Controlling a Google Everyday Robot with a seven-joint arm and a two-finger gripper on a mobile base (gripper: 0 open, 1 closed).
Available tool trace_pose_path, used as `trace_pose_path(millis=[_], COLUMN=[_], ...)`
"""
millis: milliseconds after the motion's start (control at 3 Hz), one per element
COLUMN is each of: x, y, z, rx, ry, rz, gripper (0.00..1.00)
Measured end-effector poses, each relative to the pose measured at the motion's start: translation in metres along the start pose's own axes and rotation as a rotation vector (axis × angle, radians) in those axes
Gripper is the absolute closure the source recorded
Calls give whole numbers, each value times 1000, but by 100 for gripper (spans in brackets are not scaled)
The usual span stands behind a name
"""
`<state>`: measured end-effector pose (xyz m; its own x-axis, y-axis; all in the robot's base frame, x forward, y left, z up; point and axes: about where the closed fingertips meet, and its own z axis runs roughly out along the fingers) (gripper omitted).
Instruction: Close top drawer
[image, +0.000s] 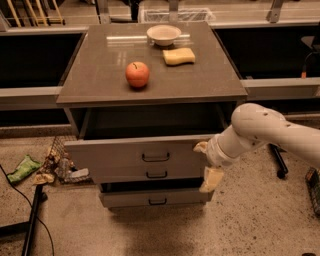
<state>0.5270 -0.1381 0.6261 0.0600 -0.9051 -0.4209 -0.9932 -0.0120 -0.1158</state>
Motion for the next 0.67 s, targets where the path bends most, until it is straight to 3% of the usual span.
trace_pose_path(millis=[333, 667], x=[6, 13], y=[-25, -50], z=[1, 1], rx=[15, 35], ry=[-3, 5], rz=[22, 55], gripper=[42, 31])
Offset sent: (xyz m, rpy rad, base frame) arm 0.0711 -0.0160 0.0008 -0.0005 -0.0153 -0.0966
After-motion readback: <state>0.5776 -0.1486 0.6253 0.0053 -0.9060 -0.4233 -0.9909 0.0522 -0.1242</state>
